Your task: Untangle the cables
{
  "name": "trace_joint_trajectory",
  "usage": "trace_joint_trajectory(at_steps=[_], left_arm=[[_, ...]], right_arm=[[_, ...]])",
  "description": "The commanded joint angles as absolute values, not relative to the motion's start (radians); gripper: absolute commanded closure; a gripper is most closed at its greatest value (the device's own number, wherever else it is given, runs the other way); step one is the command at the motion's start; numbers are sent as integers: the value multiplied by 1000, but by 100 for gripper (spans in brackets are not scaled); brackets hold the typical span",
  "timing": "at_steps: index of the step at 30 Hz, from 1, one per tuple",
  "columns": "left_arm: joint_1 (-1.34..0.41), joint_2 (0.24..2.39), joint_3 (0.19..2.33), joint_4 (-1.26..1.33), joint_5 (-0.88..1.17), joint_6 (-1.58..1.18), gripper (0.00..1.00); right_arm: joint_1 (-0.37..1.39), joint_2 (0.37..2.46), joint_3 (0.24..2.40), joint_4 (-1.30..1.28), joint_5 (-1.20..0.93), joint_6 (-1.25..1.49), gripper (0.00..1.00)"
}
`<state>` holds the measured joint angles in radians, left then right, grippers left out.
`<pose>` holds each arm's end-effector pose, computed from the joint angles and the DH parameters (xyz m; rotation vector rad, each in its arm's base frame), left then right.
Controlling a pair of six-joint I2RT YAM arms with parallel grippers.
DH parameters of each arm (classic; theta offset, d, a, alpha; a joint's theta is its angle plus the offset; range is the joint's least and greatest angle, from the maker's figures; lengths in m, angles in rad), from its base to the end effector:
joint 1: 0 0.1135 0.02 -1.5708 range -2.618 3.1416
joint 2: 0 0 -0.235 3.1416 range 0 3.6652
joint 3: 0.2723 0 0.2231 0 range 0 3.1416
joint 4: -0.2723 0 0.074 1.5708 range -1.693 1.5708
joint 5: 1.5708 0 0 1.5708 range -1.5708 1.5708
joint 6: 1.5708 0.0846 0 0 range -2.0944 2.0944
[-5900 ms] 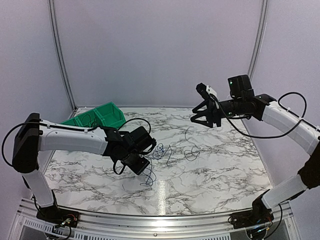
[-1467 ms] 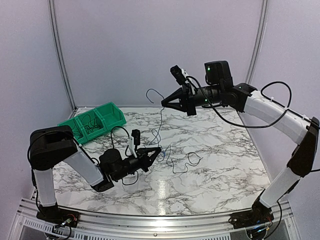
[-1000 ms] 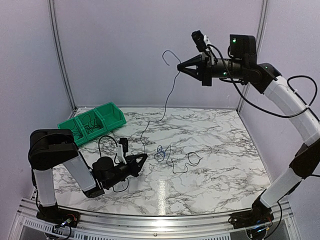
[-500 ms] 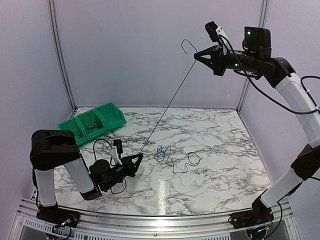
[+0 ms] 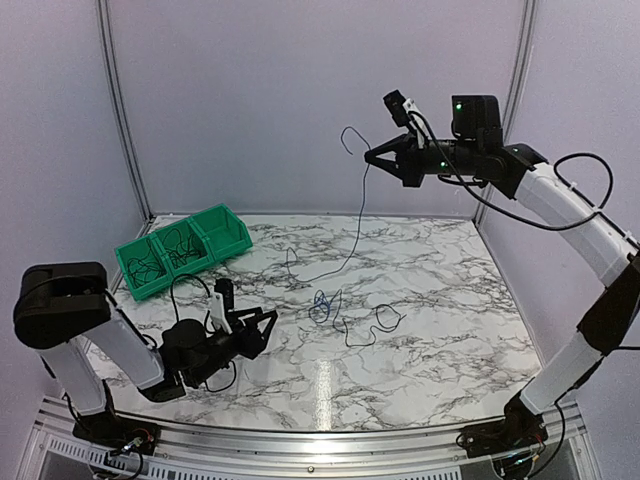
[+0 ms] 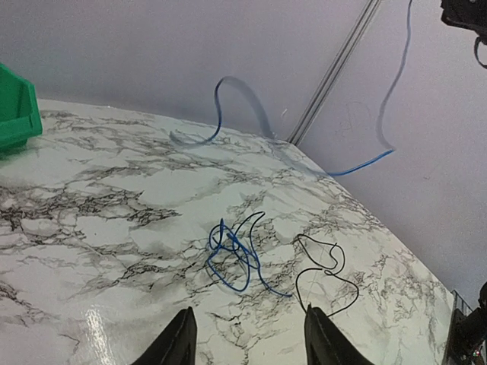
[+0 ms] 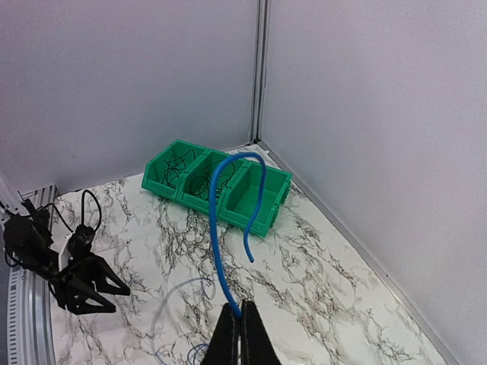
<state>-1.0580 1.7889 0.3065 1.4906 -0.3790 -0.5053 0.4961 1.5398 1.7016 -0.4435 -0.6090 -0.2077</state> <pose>0.1755 -0.2480 0.1354 0.1398 1.6349 -0.9249 0.2873 0.2105 0.4024 -1.0299 1.5589 0.7619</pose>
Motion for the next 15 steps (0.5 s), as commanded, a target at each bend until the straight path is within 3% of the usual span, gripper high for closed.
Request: trace_joint_trajectory(at_steps=[1, 9, 15], left_arm=[[-1081, 1636, 285, 1336, -469, -329, 48], [-1089, 1497, 368, 1166, -433, -152, 46], [-1091, 1535, 535, 1055, -397, -52, 42]], right_arm=[[525, 1557, 1735, -361, -662, -169, 100], [584, 1584, 1772, -391, -657, -191, 100], [628, 1586, 1769, -403, -643, -197, 100]])
